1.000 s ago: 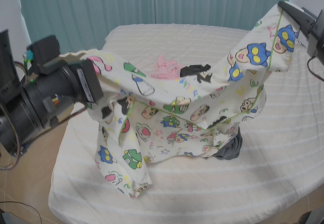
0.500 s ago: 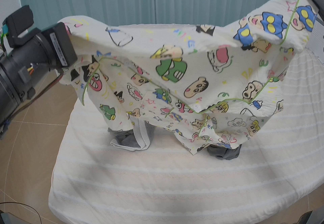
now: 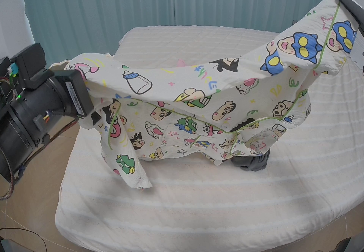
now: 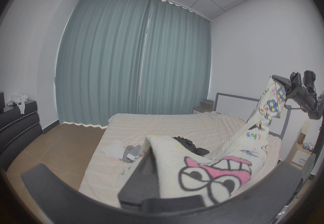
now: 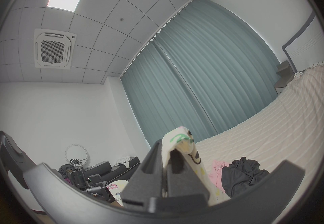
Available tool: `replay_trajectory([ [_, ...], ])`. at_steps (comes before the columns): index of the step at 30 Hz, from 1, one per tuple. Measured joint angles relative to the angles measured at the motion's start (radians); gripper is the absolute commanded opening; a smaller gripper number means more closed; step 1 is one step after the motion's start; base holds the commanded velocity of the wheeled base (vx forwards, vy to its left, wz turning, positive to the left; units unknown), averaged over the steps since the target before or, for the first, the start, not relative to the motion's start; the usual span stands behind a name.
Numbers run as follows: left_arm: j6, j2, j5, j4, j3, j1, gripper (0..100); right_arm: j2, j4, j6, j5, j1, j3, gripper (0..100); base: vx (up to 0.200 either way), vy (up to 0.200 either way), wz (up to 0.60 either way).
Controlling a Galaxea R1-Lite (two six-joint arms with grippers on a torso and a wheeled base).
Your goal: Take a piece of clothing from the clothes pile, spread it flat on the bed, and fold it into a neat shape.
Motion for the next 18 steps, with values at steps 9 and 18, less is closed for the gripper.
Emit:
replay_trajectory([
  [9,0.002,-0.007,-0.003,-0.011,0.037,-0.003,0,-0.029,0.000,0.000,0.007,-0.001,0.007,0,-0.022,0.000,0.00],
  [18,0.005,-0.019,-0.006,-0.031,0.064,-0.007,0,-0.106,0.003,-0.001,0.008,-0.005,0.085,0,0.000,0.000,0.00],
])
